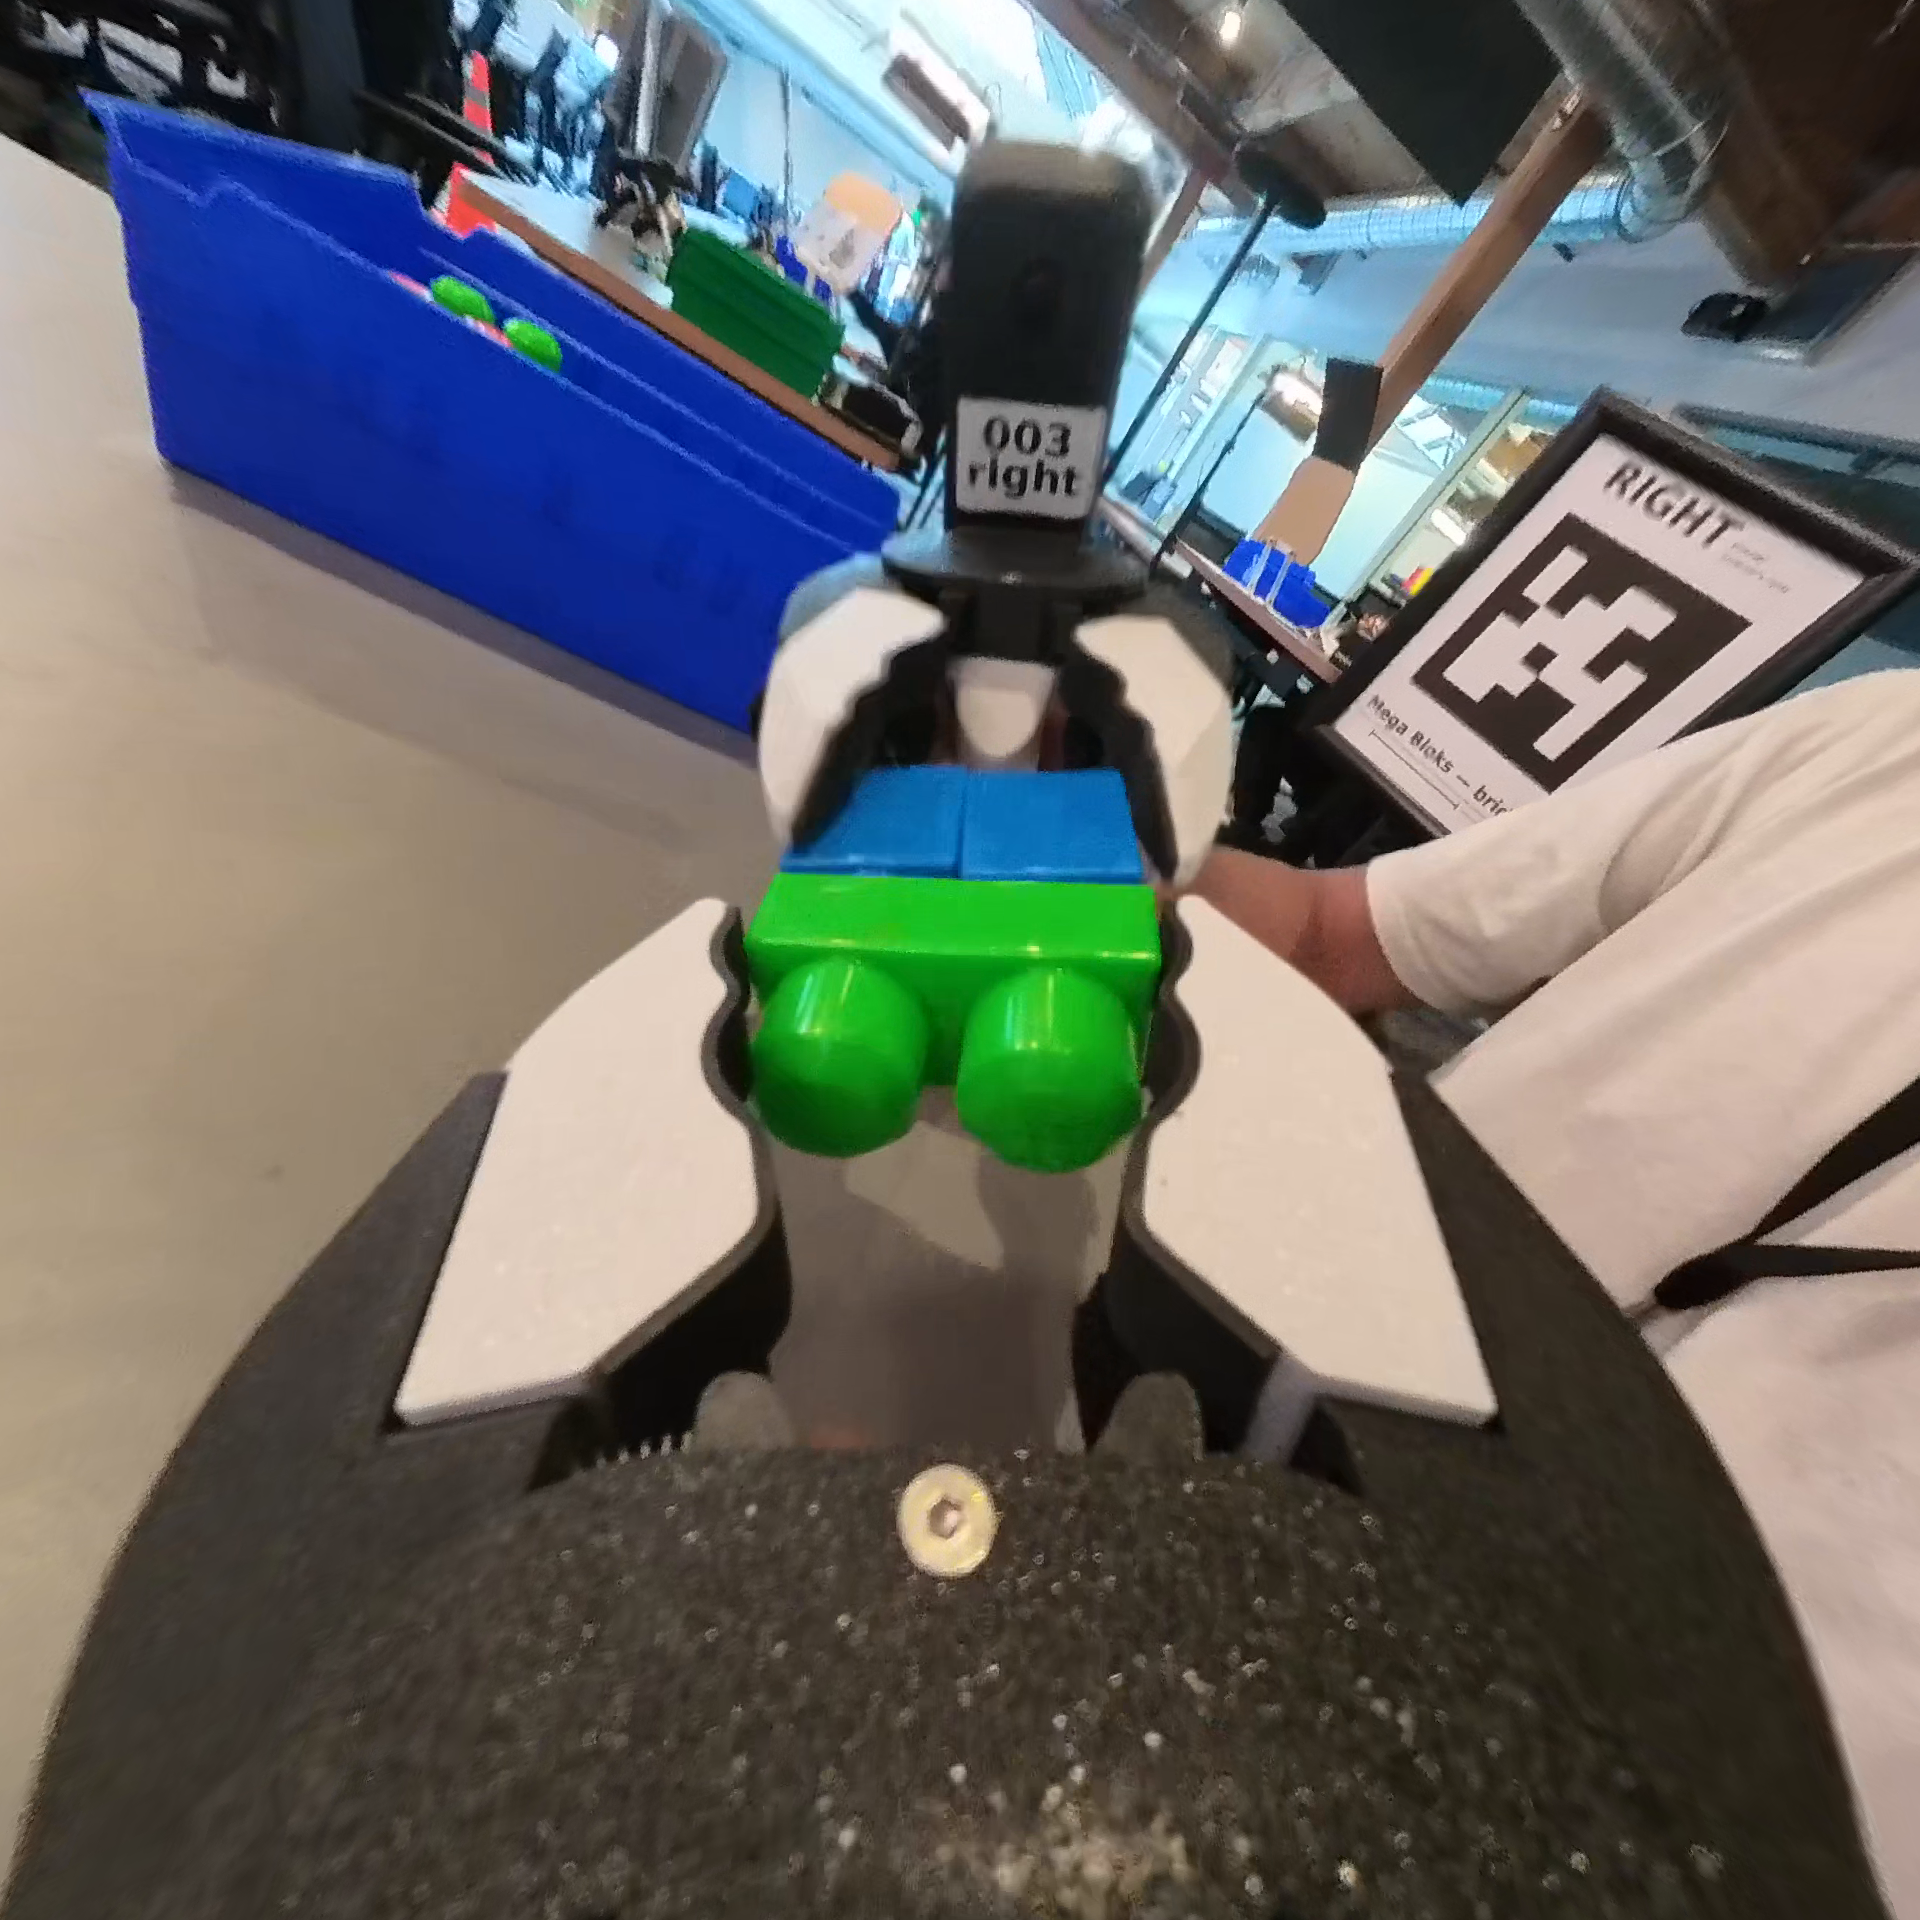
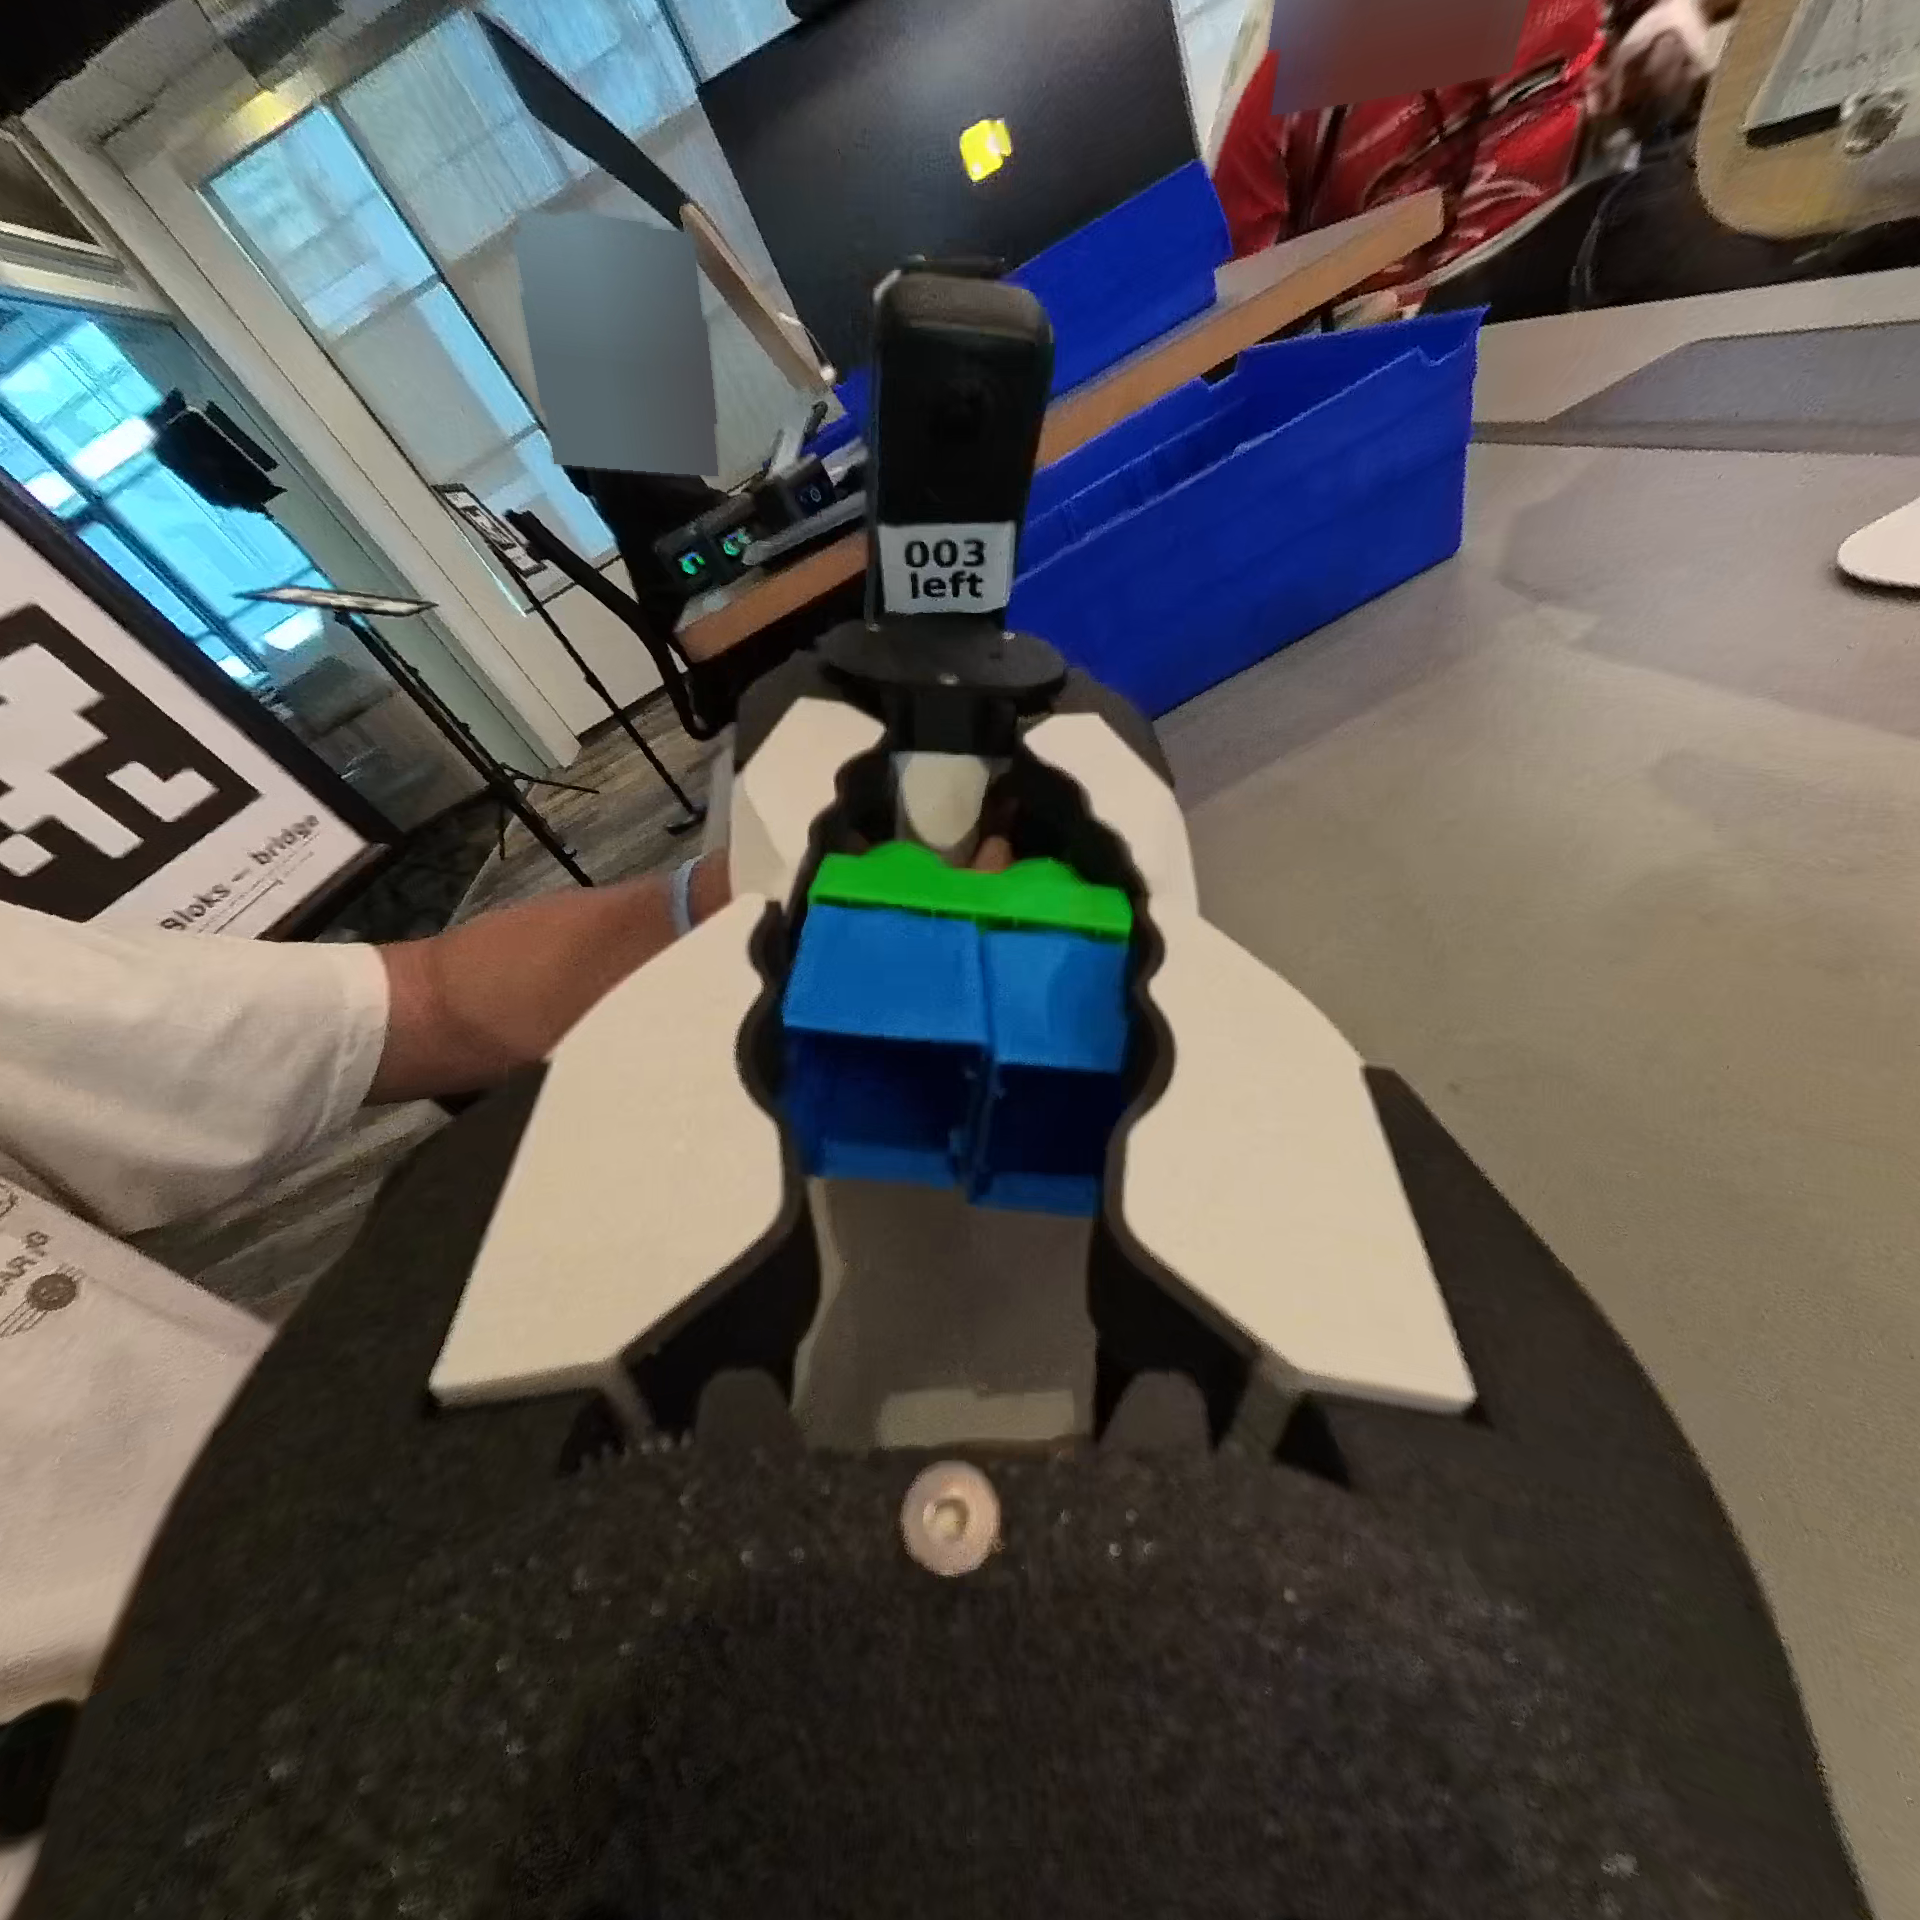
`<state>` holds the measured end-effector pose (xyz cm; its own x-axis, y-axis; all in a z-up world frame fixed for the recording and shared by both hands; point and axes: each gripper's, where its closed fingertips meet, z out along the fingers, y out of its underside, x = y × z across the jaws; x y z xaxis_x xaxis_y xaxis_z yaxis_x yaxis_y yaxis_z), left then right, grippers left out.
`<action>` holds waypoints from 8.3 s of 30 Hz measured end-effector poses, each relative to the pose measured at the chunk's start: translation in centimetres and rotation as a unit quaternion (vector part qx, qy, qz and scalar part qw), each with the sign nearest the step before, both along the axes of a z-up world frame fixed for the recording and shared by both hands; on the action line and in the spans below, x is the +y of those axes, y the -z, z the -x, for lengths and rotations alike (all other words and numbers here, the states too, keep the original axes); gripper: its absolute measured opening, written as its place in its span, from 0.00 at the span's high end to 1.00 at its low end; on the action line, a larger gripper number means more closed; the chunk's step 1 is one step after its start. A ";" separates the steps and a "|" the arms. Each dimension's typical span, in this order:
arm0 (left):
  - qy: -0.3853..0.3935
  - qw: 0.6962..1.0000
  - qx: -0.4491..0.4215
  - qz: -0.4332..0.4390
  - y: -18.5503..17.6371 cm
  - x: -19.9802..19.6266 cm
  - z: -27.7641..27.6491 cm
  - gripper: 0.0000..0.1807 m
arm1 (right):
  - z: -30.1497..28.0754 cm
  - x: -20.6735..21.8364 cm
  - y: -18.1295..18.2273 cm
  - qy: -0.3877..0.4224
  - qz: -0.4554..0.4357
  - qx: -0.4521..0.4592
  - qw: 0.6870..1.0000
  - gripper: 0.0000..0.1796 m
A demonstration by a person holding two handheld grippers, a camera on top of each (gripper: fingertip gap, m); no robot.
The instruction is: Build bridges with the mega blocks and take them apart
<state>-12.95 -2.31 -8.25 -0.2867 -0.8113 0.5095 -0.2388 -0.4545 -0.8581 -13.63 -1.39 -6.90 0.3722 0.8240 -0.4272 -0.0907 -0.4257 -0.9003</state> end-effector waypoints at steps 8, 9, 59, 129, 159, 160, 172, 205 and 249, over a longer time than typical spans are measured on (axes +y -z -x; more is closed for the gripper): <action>-0.010 1.000 -0.002 0.021 0.2 0.6 -0.4 0.59 | -0.4 0.7 0.1 0.004 0.008 0.003 1.000 0.65; -0.011 1.000 -0.002 0.024 0.3 0.7 -0.4 0.59 | -0.4 0.8 0.3 0.003 0.010 0.005 1.000 0.65; -0.081 0.985 -0.036 -0.146 -1.6 1.0 0.9 0.57 | -1.8 0.1 -1.3 0.013 -0.045 0.008 0.999 0.80; -0.078 0.991 -0.097 0.040 -3.7 2.6 1.3 0.81 | 0.6 -0.1 0.8 -0.017 0.018 0.024 0.999 0.81; -0.034 0.998 -0.040 0.025 -1.7 0.8 0.4 0.81 | -0.9 0.2 -0.9 -0.006 0.015 0.069 0.997 0.81; -0.033 0.998 -0.041 0.024 -1.8 0.7 0.5 0.81 | -0.8 0.1 -0.9 -0.008 0.014 0.066 0.998 0.81; -0.026 0.999 -0.035 0.021 -1.8 0.7 0.7 0.81 | -1.5 0.4 -1.3 -0.002 0.034 0.073 0.997 0.73; -0.027 1.000 0.001 0.011 -0.5 0.9 0.7 0.81 | -3.9 0.3 -1.4 0.022 -0.003 0.004 1.000 0.69; -0.453 0.871 -0.008 -0.190 -1.2 7.1 7.0 0.40 | -14.9 0.1 -6.6 0.464 -0.246 -0.175 0.833 0.80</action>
<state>-19.91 4.75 -7.02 0.5534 -0.8180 0.1571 0.0833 -0.1333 -0.9876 1.29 -1.28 -0.30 0.9769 0.1560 0.1462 0.1298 0.1105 -0.9854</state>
